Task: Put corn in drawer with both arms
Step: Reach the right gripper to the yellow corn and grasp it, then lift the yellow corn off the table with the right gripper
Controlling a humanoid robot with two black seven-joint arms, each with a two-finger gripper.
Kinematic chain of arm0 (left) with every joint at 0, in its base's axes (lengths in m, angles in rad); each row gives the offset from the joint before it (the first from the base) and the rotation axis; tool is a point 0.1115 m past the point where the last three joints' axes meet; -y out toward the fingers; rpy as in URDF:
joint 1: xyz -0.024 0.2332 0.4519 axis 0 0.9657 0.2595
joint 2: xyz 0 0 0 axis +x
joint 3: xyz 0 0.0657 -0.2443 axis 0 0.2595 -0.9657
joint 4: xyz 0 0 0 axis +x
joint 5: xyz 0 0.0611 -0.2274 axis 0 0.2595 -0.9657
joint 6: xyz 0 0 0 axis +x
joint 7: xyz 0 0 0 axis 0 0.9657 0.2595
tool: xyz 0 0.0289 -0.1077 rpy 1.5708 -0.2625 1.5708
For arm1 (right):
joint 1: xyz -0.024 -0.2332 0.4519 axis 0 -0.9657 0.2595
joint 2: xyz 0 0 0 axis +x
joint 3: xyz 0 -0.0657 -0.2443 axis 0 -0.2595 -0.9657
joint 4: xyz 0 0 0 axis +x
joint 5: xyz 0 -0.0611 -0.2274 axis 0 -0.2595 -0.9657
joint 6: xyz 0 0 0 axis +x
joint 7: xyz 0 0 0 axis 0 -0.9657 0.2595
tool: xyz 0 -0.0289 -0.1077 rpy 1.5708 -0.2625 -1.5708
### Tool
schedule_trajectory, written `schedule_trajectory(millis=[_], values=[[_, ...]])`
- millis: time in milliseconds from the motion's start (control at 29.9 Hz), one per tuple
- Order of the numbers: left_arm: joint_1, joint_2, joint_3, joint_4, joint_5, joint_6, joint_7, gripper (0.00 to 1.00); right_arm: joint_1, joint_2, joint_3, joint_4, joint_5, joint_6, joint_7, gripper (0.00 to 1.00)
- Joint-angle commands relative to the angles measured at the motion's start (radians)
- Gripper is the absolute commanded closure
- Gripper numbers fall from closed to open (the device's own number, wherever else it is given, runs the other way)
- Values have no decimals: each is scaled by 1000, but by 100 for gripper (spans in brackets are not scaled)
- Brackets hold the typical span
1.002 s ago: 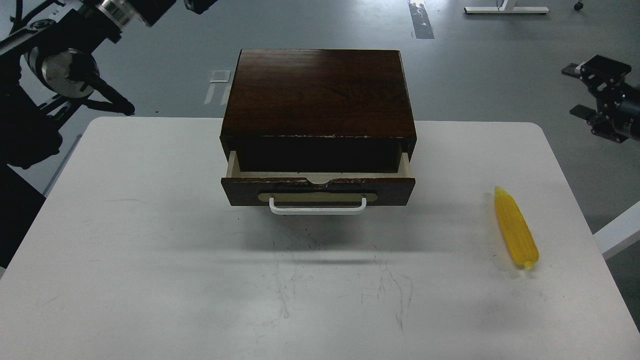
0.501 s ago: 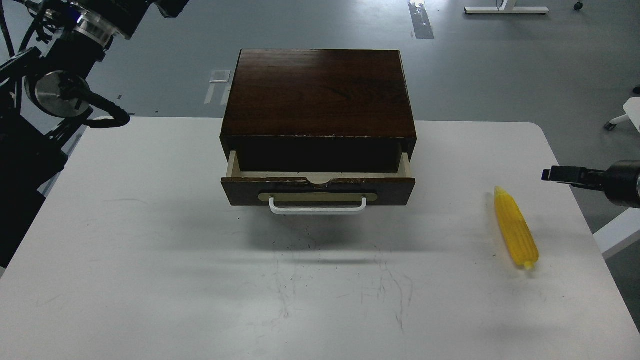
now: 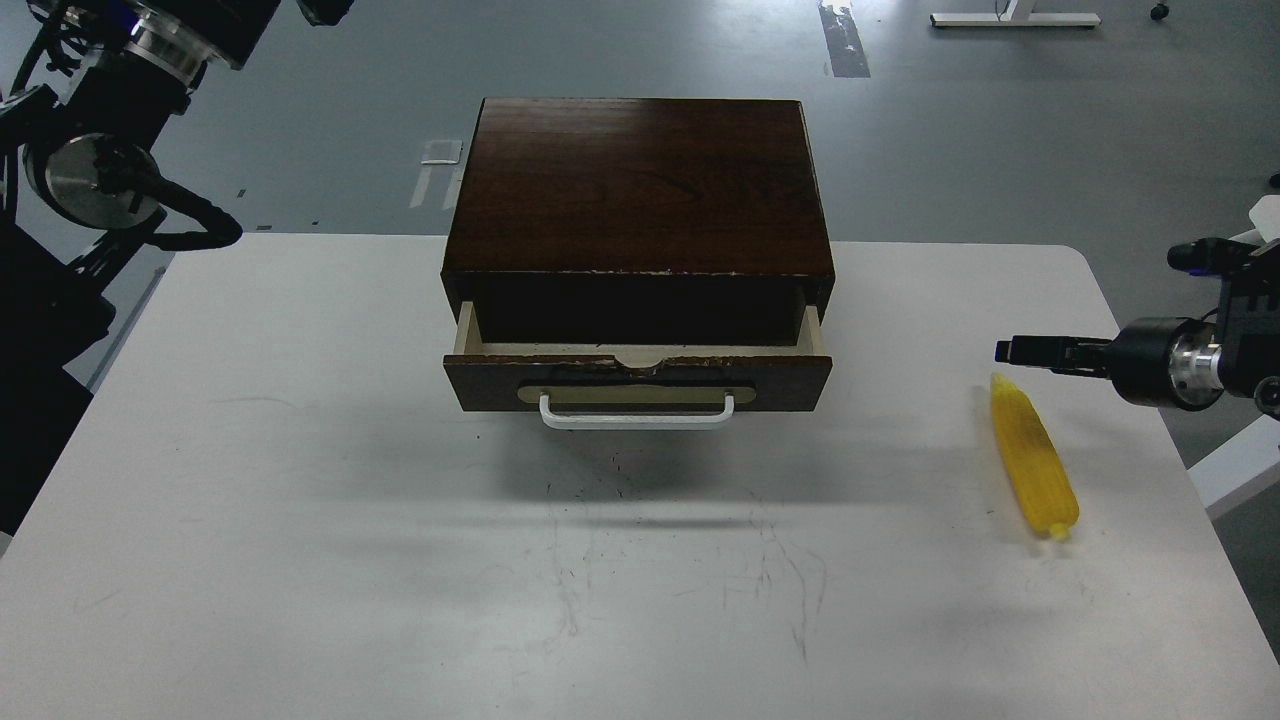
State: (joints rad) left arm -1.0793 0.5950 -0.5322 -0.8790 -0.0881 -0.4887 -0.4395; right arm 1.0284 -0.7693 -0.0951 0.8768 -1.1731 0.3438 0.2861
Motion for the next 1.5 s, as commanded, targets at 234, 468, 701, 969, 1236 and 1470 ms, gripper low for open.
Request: schedule_trajectory(millis=[234,468,701,969,1236,1470], values=[[9,17,6,2,1,0,-1,2,-22,-8,-38,2,0,-12,1,7],[9,20,6,6,4,0,-1,2,-30,1,-58,-2,-3,-14,-1,8],[10,17,9,9,4,0,1,2,-39,1,-104,-13,-5,-43,1,31],[10,17,11,12,5,0,1,2,-51,7,-89,-7,4,-84,1,36],[24,19,12,12,7,0,1,2,-70,13,-92,-12,4,-101,2,37],[22,17,12,12,7,0,1,2,-87,13,-92,-15,4,-106,2,56]])
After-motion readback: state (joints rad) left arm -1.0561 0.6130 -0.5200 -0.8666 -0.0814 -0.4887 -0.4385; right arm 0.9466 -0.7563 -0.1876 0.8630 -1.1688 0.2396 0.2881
